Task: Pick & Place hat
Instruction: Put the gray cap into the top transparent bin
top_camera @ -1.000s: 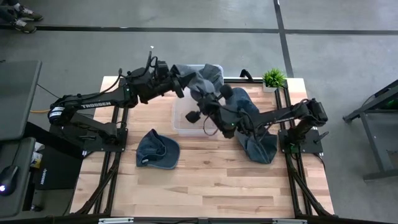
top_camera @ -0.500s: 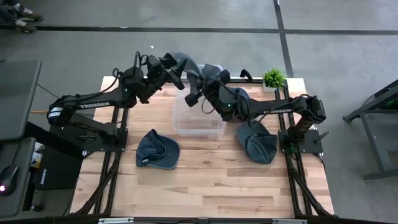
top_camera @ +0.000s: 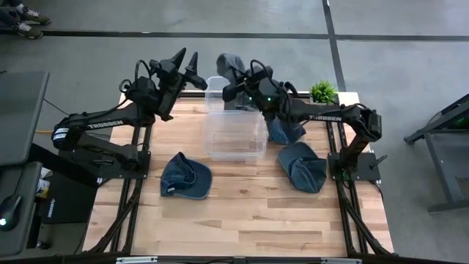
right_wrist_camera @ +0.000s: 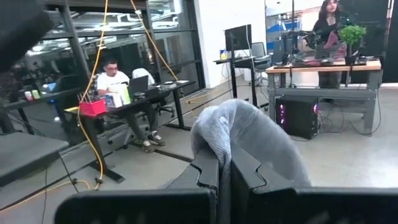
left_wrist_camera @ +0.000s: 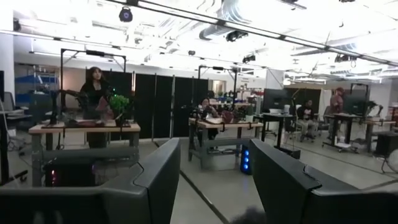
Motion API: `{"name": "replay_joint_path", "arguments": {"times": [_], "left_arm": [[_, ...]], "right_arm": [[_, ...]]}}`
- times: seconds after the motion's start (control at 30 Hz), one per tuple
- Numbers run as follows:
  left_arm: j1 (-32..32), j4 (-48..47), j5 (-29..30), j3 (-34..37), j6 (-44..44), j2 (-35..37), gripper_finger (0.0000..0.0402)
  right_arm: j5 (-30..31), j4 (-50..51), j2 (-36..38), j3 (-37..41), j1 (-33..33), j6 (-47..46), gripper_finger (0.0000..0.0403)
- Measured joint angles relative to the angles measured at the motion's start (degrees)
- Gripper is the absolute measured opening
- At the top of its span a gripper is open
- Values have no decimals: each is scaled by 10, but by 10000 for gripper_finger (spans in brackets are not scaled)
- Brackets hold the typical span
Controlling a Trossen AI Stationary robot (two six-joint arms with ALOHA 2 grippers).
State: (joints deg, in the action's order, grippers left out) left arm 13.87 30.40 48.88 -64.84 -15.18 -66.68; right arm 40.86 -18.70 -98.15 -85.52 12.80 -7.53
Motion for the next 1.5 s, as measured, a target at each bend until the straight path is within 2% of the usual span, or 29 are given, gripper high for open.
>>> {"name": "replay_joint_path", "arguments": {"times": [0.13, 0.37, 0.47, 0.6, 0.83, 0.97, 1.2, 1.5], "left_arm": [[0, -9, 0, 0, 3, 6, 189], [0, -9, 4, 0, 35, 6, 189], [0, -10, 4, 0, 35, 6, 189], [0, -23, 8, 0, 39, 17, 189], [0, -78, 8, 0, 96, 22, 189], [0, -115, 4, 0, 137, 22, 189], [0, -140, -34, 0, 204, 19, 189], [0, -140, -97, 0, 232, 19, 189]], "right_arm": [[-19, -1, 0, 0, 17, -13, 0], [-15, -34, 0, 12, 35, -120, 0], [-15, -90, 0, 39, 41, -134, 0], [-18, -174, 0, 96, 45, -205, 0], [10, -437, 0, 215, 48, -244, 0], [12, -510, 0, 245, 57, -283, 0], [42, -532, 0, 255, 63, -352, 0], [12, -551, -44, 254, 64, -384, 0]]}}
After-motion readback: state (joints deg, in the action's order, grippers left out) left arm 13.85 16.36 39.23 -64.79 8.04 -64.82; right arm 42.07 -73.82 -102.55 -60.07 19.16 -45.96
